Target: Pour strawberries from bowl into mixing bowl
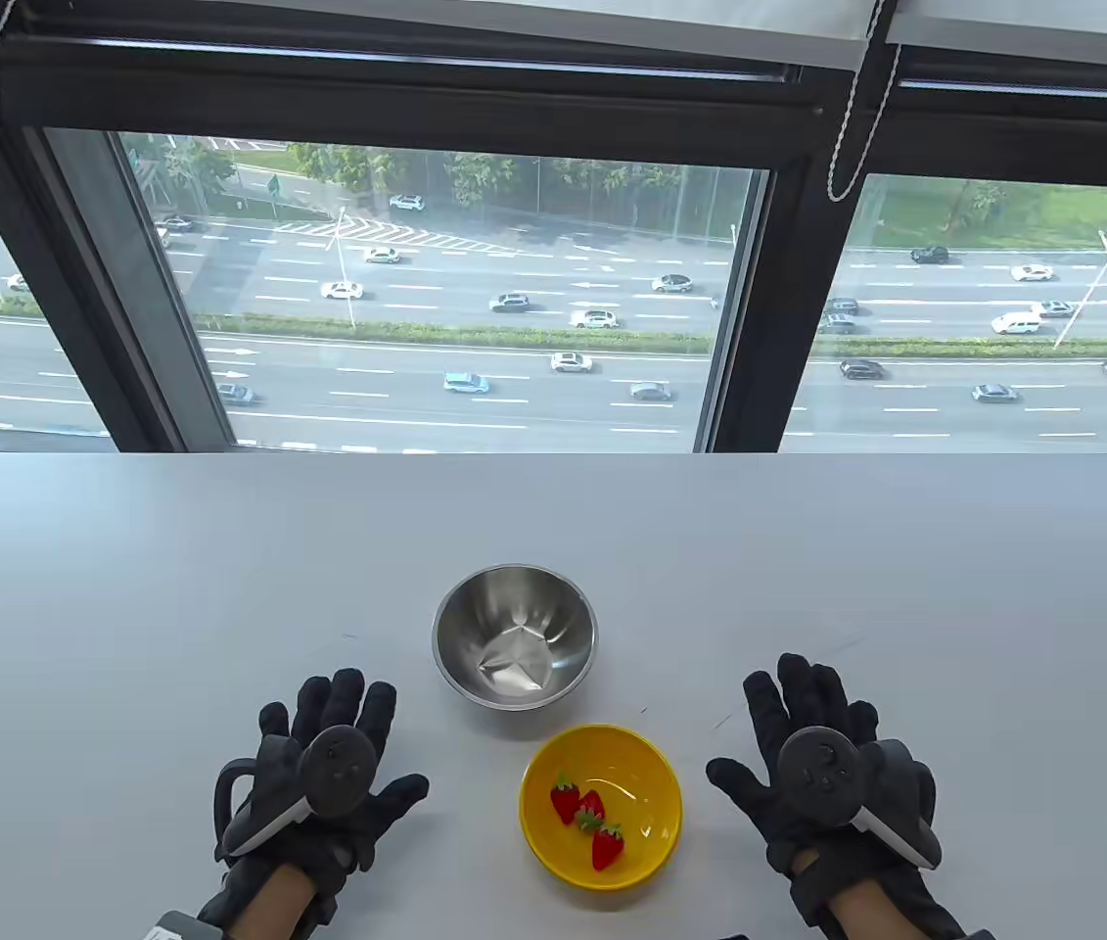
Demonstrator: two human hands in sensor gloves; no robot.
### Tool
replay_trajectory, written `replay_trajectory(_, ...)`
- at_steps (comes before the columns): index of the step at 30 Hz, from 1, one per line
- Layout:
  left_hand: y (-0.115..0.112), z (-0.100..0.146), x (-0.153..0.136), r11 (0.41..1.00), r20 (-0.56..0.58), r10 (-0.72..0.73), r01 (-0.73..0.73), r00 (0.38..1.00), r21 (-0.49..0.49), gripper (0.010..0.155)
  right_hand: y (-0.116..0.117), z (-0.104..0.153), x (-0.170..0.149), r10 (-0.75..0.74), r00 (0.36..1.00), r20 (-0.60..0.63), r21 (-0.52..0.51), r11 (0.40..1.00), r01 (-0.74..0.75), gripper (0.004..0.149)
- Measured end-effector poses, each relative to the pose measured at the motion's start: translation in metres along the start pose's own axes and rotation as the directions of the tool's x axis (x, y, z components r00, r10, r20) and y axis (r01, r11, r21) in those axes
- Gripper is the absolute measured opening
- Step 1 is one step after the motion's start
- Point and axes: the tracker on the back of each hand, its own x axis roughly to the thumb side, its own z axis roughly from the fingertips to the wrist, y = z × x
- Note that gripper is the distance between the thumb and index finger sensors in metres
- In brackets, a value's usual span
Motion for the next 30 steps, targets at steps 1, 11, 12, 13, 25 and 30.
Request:
replay_trajectory(1,-0.0001,-0.0001,-0.0001,1.0,0.0,-0.001,0.001,1.0,0.0,0.096,0.0001,-0.0001,0.0,0.0,1.0,0.0,0.0,1.0,0.0,0.087)
replay_trajectory(11,0.0,-0.0001,-0.0018,1.0,-0.01,0.006,-0.006,1.0,0.006,0.096,-0.0002,-0.0001,-0.0011,-0.005,1.0,-0.001,-0.004,1.0,0.005,0.087)
replay_trajectory(12,0.0,-0.0001,-0.0021,1.0,-0.01,0.008,-0.008,1.0,0.006,0.096,-0.0002,-0.0001,-0.0012,-0.005,1.0,-0.002,-0.004,1.0,0.005,0.087)
replay_trajectory(13,0.0,-0.0001,-0.0023,1.0,-0.012,0.009,-0.009,1.0,0.005,0.096,-0.0002,-0.0001,-0.0015,-0.004,1.0,-0.002,-0.004,1.0,0.004,0.087)
replay_trajectory(25,0.001,-0.0007,-0.0028,1.0,-0.004,-0.003,0.003,1.0,0.013,0.094,-0.0011,-0.0006,-0.0031,-0.011,1.0,-0.008,-0.004,1.0,0.011,0.087)
replay_trajectory(30,0.0008,-0.0012,-0.0025,1.0,-0.002,-0.009,0.009,1.0,0.007,0.094,-0.0005,-0.0025,-0.0047,-0.011,1.0,-0.018,0.004,1.0,0.011,0.087)
